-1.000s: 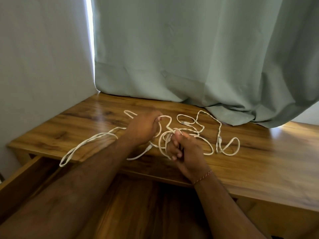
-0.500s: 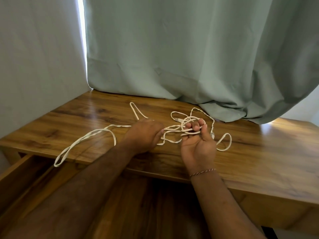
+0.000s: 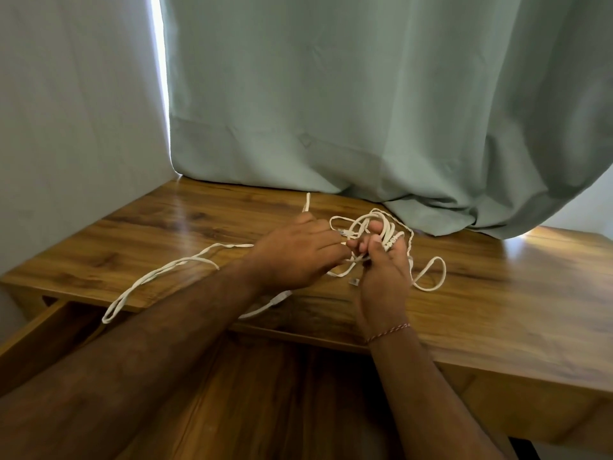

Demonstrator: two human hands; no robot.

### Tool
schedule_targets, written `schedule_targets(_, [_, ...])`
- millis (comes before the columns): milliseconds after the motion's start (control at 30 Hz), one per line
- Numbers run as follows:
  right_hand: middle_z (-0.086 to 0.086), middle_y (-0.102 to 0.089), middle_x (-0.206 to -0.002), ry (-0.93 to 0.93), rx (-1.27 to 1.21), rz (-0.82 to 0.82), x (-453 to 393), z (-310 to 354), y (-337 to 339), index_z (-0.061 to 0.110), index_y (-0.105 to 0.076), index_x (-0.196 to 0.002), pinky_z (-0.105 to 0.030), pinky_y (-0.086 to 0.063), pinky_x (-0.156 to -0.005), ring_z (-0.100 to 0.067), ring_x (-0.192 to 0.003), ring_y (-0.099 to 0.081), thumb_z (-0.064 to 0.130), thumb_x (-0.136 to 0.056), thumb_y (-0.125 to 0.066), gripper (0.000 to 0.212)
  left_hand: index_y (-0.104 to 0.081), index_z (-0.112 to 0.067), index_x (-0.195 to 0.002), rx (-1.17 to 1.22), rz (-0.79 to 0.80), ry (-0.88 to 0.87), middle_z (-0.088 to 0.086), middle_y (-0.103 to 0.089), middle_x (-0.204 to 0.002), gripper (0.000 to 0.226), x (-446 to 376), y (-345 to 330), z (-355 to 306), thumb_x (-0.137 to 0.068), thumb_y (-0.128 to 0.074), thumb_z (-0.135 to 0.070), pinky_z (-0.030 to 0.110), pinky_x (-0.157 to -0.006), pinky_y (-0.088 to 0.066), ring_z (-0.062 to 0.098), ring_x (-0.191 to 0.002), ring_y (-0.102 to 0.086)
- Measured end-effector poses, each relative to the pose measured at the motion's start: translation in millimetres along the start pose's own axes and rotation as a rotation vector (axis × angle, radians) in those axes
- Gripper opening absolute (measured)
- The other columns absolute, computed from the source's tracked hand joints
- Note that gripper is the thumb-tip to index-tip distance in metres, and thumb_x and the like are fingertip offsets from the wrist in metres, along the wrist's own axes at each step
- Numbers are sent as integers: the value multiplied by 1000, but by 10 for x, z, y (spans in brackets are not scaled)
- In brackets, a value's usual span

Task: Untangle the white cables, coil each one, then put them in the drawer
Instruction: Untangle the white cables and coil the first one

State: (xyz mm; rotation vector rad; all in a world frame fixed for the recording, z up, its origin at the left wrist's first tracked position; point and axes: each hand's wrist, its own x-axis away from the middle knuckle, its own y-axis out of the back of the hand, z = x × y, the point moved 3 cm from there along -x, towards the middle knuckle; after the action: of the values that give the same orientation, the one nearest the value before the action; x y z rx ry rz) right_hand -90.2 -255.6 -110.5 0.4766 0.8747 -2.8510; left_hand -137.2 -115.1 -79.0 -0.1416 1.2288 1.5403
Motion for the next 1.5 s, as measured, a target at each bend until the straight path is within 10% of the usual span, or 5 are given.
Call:
schedule_targets(300, [-8,-71,-102,57,642,226,50,-115,40,13,-60,-110,-22,-53,-76,-13,-90,-67,25,-107,-51,15,-72,-9,-106,43,-36,92,7,-65,-92,19,33,-58,68,-96,-72,-26,25,-57,-33,16,-77,-54])
schedule_targets(667, [6,-60,-68,27,483,460,52,-73,-40,21,-67,-86,-31,-45,-58,-9,-63,-52,33,-101,-57,22,-40,-24,-156,178,181,232,2,-53,-131,59,-23,-76,320,-105,-41,-53,42,-75,-56,13,-106,-56])
schedule_targets(867, [0,-55,-67,-30,386,452,67,-114,-2,1,-64,-94,-25,-38,-51,-9,-58,-45,24,-104,-56,26,-51,-12,-148,389,146,263,4,-61,-141,53,114,-346,234,-105,-48,-43,38,-102,-50,18,-128,-58])
schedule_targets(1300, [-2,-49,-65,-74,459,462,47,-295,33,-10,-54,-92,-30,-44,-60,-12,-62,-45,29,-109,-42,44,-58,-12,-93,196,75,226,9,-61,-83,55,223,-401,253,-107,-26,-54,39,-68,-44,27,-74,-54])
schedule_targets(1500, [5,-52,-64,-99,571,410,-13,-361,67,7,-61,-88,-31,-41,-58,-9,-60,-46,28,-110,-44,35,-59,-19,-128,236,240,277,4,-67,-119,50,269,-330,318,-105,-36,-56,46,-98,-45,24,-109,-58])
